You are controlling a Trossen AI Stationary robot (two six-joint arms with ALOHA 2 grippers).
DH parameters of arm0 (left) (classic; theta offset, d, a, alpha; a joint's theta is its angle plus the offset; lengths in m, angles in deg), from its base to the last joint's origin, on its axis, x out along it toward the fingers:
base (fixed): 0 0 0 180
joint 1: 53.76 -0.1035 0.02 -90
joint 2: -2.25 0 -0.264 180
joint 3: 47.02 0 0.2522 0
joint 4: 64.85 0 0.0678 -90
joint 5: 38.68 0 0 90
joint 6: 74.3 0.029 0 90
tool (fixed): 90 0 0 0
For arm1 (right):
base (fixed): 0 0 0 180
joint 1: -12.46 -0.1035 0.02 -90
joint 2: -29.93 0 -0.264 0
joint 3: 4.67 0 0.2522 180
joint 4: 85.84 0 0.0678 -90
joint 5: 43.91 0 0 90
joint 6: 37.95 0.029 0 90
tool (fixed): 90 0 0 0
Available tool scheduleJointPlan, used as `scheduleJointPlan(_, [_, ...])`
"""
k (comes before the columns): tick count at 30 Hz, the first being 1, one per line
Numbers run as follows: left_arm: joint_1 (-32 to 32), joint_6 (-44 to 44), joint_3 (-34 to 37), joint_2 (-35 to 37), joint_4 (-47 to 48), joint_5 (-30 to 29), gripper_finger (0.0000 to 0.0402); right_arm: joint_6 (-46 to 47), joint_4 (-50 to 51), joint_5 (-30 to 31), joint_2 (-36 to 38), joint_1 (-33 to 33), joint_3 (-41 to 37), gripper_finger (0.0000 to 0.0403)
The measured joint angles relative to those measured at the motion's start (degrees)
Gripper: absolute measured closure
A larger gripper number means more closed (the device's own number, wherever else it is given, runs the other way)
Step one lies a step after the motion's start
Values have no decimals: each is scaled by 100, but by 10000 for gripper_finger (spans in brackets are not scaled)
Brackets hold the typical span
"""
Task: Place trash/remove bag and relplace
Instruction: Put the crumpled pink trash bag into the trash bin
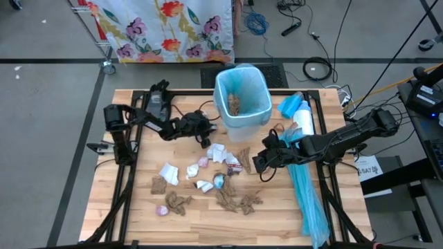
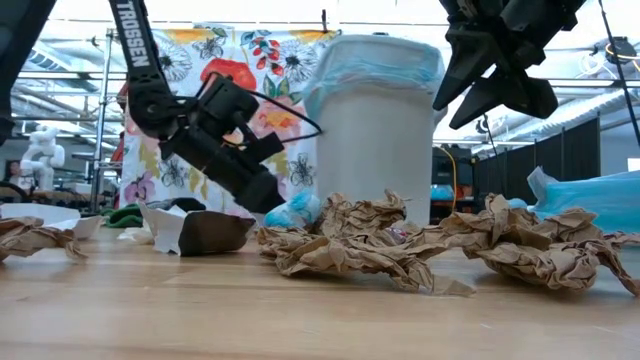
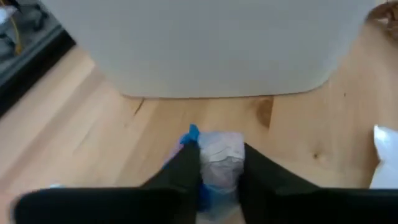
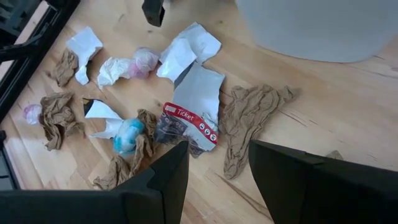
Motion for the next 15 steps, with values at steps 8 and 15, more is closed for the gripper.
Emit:
scheduleJointPlan(8, [127,-1397,10,983,690,65,381,-10,15,0,2,0,0,243])
scheduleJointPlan(15, [495,-2017,-77,2834,2521,-262,382,-188,77,2,2,0,0,243])
